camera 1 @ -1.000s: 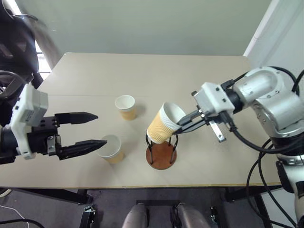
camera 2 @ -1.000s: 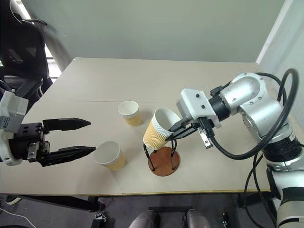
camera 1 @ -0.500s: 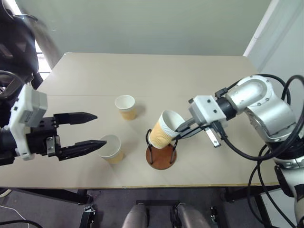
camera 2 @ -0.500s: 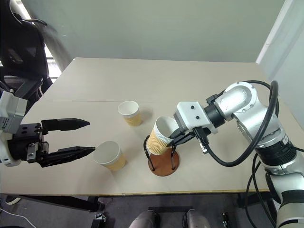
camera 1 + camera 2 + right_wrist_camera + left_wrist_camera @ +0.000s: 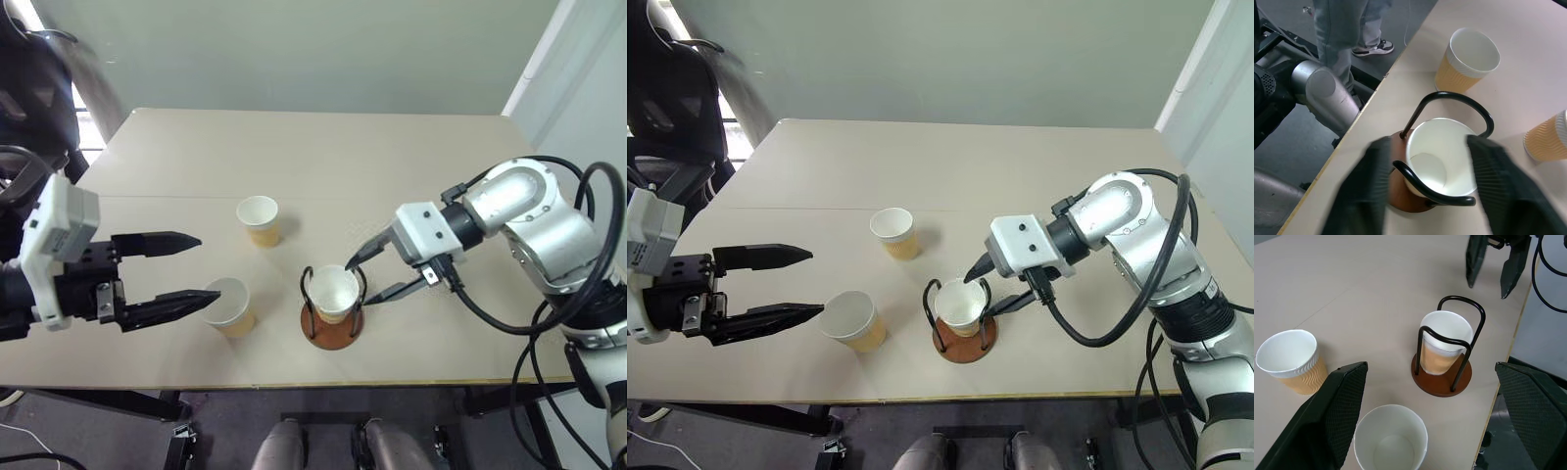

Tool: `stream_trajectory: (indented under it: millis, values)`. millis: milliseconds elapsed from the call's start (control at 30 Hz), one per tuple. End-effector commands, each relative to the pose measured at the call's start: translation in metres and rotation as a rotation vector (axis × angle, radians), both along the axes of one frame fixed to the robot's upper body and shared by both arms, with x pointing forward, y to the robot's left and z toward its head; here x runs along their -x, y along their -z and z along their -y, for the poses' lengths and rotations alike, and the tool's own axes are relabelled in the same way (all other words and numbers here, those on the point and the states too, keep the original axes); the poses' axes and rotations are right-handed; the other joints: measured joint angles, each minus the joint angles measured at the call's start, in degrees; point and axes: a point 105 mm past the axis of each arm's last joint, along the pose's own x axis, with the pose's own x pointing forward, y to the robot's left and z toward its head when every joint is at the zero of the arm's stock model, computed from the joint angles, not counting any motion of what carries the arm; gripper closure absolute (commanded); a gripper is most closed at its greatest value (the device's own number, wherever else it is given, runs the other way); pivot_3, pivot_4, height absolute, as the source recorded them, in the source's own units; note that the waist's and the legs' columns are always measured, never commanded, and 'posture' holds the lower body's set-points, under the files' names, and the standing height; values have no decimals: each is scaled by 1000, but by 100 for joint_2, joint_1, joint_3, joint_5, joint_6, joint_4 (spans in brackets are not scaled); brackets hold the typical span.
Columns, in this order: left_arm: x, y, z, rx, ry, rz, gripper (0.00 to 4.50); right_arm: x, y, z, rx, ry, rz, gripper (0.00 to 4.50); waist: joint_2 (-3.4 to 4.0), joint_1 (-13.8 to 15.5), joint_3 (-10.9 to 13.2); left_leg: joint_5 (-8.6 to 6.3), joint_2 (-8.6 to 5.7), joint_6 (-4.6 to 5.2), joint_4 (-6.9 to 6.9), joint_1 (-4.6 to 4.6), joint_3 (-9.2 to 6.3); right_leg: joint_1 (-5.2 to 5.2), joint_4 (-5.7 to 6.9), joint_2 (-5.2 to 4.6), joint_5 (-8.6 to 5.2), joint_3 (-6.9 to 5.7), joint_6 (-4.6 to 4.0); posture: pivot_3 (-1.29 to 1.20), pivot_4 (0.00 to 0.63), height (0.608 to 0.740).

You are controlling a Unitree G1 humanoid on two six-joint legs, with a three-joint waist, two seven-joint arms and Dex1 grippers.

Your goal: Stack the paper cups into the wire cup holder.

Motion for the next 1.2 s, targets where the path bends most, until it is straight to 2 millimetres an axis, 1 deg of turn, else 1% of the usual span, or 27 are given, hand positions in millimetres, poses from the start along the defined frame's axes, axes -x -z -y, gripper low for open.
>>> stream_trajectory:
  millis: [33,100,167,233,267,333,367,433,533,600,667,767,867,933,1100,1200]
  values:
    - [3,-6,0,-49,15,18,0,-8,-14,7,-17,34,58,755,0,0,0,0,0,0,0,0,0,0,0,0,0,0,0,0,150,740]
    - [4,2,-2,-119,29,-19,0,-18,-26,18,-43,96,77,34,0,0,0,0,0,0,0,-1,0,0,-1,0,0,0,0,0,150,740]
    - [4,12,-5,-201,44,-58,0,-25,-40,31,-92,156,62,9,2,10,1,-1,-1,0,0,-3,0,-2,-3,0,0,2,-2,0,150,740]
    - [5,32,-7,-317,77,-116,0,-24,-61,52,-184,212,-31,9,1,23,1,-2,-1,0,0,-5,-1,-3,-4,-1,0,3,-2,0,150,740]
    - [6,42,-7,-369,104,-140,0,-20,-70,64,-228,231,-85,9,1,33,1,-3,-1,-1,0,-8,-1,-5,-6,-1,-1,4,-3,0,150,740]
    - [2,53,-4,-412,135,-140,0,-9,-79,84,-297,240,-172,9,0,77,0,-8,-4,1,-1,-16,-2,-8,-9,-1,-3,6,-6,0,150,740]
    - [-1,56,-1,-424,147,-130,0,-2,-82,92,-332,240,-215,9,-10,94,-6,-11,-6,-2,-2,-19,-4,-10,-9,-1,-9,6,-11,0,150,740]
    - [-6,60,4,-440,170,-118,0,10,-87,100,-401,236,-289,9,-30,103,-17,-23,-4,-14,-3,-17,-7,-10,-5,0,-21,1,-14,0,150,740]
    - [-12,72,6,-490,203,-114,0,24,-81,111,-456,256,-351,9,-28,93,-16,-26,-3,-43,-6,-13,-6,-9,-4,1,-19,-2,-6,0,150,740]
    - [-19,74,7,-509,215,-86,0,29,-72,115,-468,290,-366,9,-24,72,-14,-32,-5,-58,-6,-9,-2,-7,0,1,-5,4,25,0,150,740]
    - [-22,74,10,-510,232,-76,0,31,-64,116,-473,325,-370,9,-23,56,-13,-34,-1,-56,-9,-2,-4,-8,0,3,-3,0,28,0,150,740]
    - [-19,79,9,-541,278,-116,0,31,-61,117,-496,364,-361,9,-21,31,-12,-37,2,-48,-8,-3,-4,-7,1,3,-3,-1,29,0,150,740]
    - [-26,88,2,-636,275,-92,0,33,-58,117,-493,377,-354,9,-21,26,-12,-35,1,-32,-5,-4,-4,-7,-2,3,-3,0,30,0,150,740]
    - [-28,90,5,-645,292,-79,0,34,-58,117,-496,378,-357,9,-20,27,-12,-31,1,-25,-3,-7,-5,-7,-3,3,-5,0,28,0,150,740]
    - [-35,101,15,-653,333,-52,0,37,-48,120,-488,414,-375,9,-21,53,-12,-26,-2,-14,1,-16,-7,-5,-9,2,-11,1,20,0,150,740]
    - [-35,104,20,-645,356,-56,0,38,-44,122,-478,433,-372,9,-21,50,-12,-28,-2,-10,3,-19,-7,-6,-9,2,-3,1,35,0,150,740]
